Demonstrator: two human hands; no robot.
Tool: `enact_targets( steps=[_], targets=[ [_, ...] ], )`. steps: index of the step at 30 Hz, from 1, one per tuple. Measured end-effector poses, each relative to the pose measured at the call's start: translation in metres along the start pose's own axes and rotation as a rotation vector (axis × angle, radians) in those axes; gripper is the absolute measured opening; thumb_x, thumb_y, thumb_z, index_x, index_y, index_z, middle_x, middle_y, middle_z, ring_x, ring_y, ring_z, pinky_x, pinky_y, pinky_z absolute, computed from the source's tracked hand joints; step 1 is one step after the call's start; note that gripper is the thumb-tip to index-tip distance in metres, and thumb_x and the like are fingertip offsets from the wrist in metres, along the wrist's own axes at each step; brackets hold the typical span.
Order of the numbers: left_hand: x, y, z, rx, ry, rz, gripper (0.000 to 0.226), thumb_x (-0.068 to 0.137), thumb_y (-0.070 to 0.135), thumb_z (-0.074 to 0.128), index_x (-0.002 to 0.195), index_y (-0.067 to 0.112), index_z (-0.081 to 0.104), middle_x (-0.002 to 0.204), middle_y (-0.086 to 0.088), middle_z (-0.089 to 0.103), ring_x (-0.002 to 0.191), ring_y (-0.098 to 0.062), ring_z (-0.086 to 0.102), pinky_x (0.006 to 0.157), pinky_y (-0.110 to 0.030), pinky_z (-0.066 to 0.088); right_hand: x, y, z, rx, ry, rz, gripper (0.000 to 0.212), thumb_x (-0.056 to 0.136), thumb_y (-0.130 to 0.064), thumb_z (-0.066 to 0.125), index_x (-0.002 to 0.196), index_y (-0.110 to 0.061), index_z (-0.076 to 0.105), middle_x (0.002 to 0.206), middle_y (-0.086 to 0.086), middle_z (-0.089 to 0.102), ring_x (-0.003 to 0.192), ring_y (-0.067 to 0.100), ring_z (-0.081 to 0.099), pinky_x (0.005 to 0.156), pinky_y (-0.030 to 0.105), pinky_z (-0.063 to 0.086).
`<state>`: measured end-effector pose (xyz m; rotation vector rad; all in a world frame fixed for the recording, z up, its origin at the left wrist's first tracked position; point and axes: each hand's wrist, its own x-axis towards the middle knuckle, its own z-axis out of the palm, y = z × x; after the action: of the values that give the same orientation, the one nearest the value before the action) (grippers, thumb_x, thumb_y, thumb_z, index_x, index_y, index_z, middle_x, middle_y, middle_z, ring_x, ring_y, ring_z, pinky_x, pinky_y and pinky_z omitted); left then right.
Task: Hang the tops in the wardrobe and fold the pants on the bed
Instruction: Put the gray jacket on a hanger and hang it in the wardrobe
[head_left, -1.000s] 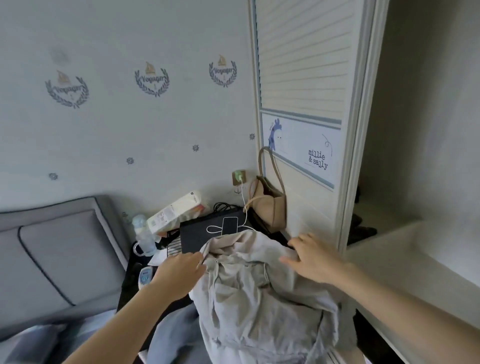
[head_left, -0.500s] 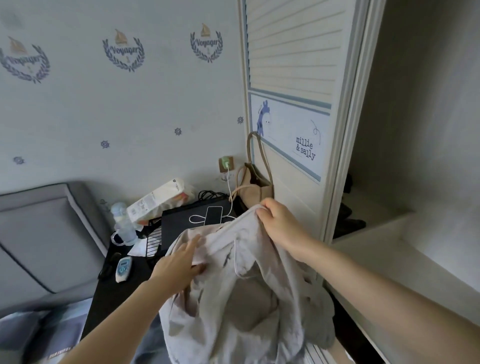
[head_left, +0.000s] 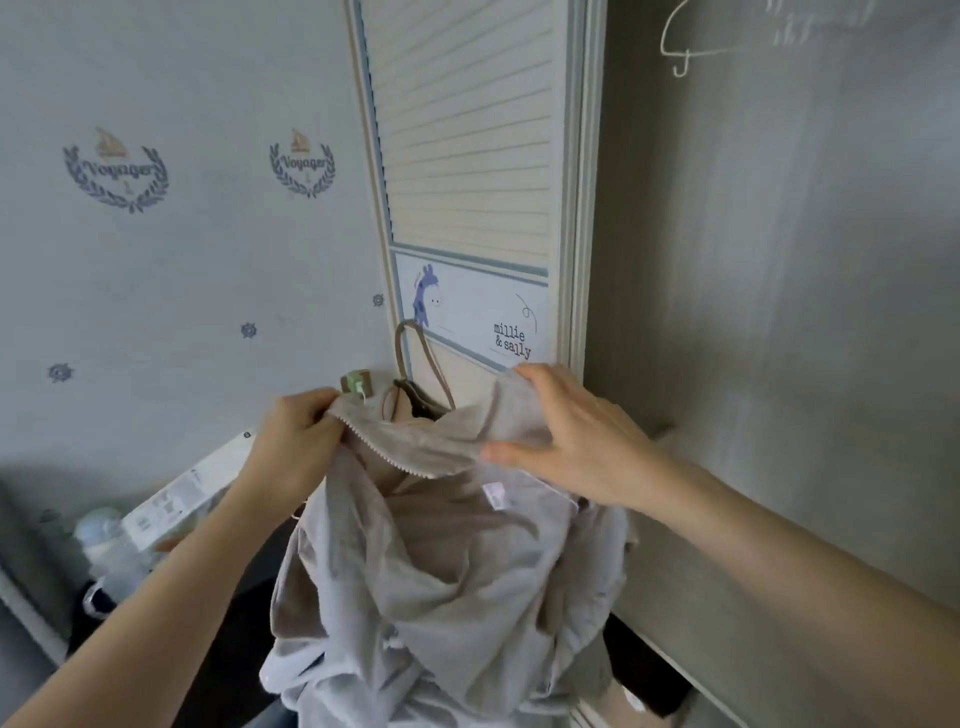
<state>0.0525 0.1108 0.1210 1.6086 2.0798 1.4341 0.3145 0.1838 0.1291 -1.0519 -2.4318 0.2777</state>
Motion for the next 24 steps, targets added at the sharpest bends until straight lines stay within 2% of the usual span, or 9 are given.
enact_targets(
  steps=[3,5,7,10,12,14,18,21,24],
  targets=[
    [-0.009,0.036,0.002,-0.241,-0.084,0.044,0.027,0.088,0.002,0.046,0.066,0.008,0.061,0.058,0.004,0.055,0.062,-0.011,0.048,0.060,-0.028,0.036,-0.028,-0.004,0.015,-0.304,-0.020,0.034,0.092,0.074,-0.078,0.051,0.144,-0.031,0.014,0.131,-0.001,0.036,0.104,0.022,0.055,0.078,0.038,0.049],
    [-0.017,0.058,0.009,-0.387,-0.146,0.080,0.029,0.093,0.003,0.048,0.071,0.010,0.065,0.062,0.005,0.060,0.064,-0.010,0.053,0.061,-0.027,0.039,-0.043,0.004,0.023,-0.365,0.027,0.102,0.052,0.082,-0.054,0.059,0.123,-0.026,0.043,0.110,0.000,0.052,0.095,0.026,0.060,0.068,0.035,0.048],
    [-0.027,0.081,0.016,-0.472,-0.218,0.135,0.030,0.096,0.005,0.049,0.074,0.013,0.067,0.059,0.011,0.063,0.057,-0.003,0.055,0.056,-0.020,0.041,-0.062,0.009,0.016,-0.267,0.136,0.240,0.013,0.086,-0.035,0.058,0.086,-0.023,0.053,0.085,0.001,0.058,0.084,0.031,0.062,0.060,0.032,0.042],
    [-0.043,0.119,0.031,-0.564,-0.337,0.218,0.027,0.096,0.002,0.051,0.076,0.010,0.067,0.054,0.013,0.060,0.049,0.002,0.052,0.046,-0.013,0.040,-0.097,0.011,-0.016,-0.131,0.276,0.342,0.014,0.079,-0.024,0.051,0.070,-0.016,0.044,0.071,0.004,0.059,0.073,0.032,0.058,0.057,0.037,0.042],
    [-0.053,0.144,0.043,-0.631,-0.399,0.269,0.018,0.092,-0.001,0.057,0.081,0.005,0.070,0.068,0.001,0.070,0.066,-0.006,0.063,0.066,-0.028,0.057,-0.119,0.003,-0.039,-0.020,0.325,0.333,0.010,0.070,-0.020,0.044,0.074,-0.014,0.051,0.068,0.003,0.058,0.069,0.027,0.054,0.062,0.041,0.044],
    [-0.063,0.167,0.057,-0.698,-0.440,0.315,0.011,0.087,-0.005,0.061,0.086,0.000,0.070,0.080,-0.009,0.074,0.077,-0.014,0.067,0.083,-0.039,0.056,-0.138,-0.003,-0.061,0.070,0.390,0.365,0.023,0.071,-0.019,0.048,0.088,-0.015,0.063,0.080,-0.001,0.065,0.077,0.020,0.058,0.070,0.036,0.046],
    [-0.086,0.211,0.083,-0.793,-0.519,0.458,0.012,0.086,-0.004,0.066,0.084,0.007,0.070,0.077,0.000,0.074,0.073,-0.005,0.066,0.074,-0.021,0.052,-0.180,-0.001,-0.099,0.373,0.356,0.474,0.047,0.083,-0.011,0.070,0.126,-0.017,0.055,0.117,0.002,0.066,0.105,0.013,0.062,0.090,0.024,0.048],
    [-0.102,0.240,0.101,-0.850,-0.588,0.532,0.014,0.085,-0.006,0.066,0.088,0.007,0.071,0.083,0.000,0.074,0.079,-0.004,0.066,0.076,-0.017,0.052,-0.209,-0.005,-0.113,0.605,0.262,0.476,0.070,0.072,-0.028,0.081,0.133,-0.029,0.045,0.121,-0.011,0.063,0.110,0.002,0.060,0.089,0.020,0.050],
    [-0.121,0.262,0.115,-0.879,-0.649,0.596,0.019,0.085,-0.005,0.067,0.082,0.014,0.070,0.075,0.013,0.071,0.076,0.002,0.065,0.076,-0.014,0.050,-0.226,0.012,-0.119,0.260,0.515,0.519,0.032,0.074,-0.028,0.075,0.103,-0.023,0.062,0.097,-0.007,0.069,0.095,0.011,0.065,0.078,0.026,0.053]
  ],
)
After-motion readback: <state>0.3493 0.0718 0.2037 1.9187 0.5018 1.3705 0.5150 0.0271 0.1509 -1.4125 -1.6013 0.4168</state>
